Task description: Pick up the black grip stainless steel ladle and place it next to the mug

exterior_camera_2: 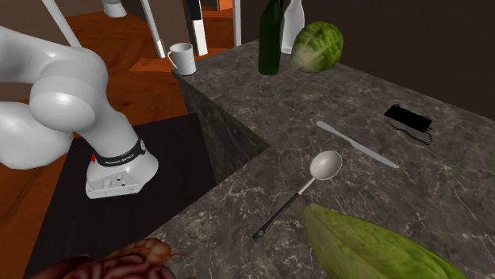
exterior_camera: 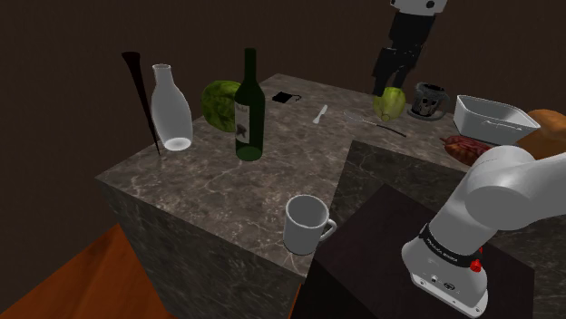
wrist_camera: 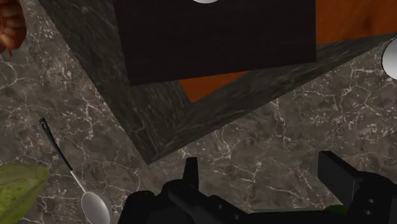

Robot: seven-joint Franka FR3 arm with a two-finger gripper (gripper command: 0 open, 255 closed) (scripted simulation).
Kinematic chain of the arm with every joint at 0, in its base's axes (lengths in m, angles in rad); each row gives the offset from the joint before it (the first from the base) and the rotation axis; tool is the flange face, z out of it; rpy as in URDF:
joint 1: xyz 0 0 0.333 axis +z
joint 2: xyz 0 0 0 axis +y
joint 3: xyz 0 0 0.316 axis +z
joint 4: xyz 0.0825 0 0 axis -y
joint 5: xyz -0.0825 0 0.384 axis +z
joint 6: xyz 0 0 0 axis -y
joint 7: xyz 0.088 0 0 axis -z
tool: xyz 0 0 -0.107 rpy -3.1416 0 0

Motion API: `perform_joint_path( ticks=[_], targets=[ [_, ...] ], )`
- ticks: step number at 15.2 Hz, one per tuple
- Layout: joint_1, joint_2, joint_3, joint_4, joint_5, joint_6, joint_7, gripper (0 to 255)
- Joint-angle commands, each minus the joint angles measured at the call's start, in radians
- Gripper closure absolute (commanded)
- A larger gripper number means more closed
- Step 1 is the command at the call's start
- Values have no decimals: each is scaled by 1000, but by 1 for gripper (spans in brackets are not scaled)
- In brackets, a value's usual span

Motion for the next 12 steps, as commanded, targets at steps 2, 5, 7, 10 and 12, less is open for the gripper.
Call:
perform_joint_path(
  ticks=[2,5,7,10,12],
  targets=[
    [-2,-6,-21,-23,-17,19,-31,0],
    [-12,-15,-85,-85,-68,79,-122,0],
    [-21,-13,-129,-119,-103,123,-182,0],
    [-35,5,-197,-160,-156,193,-271,0],
    [-44,26,-244,-179,-190,242,-330,0]
  ],
)
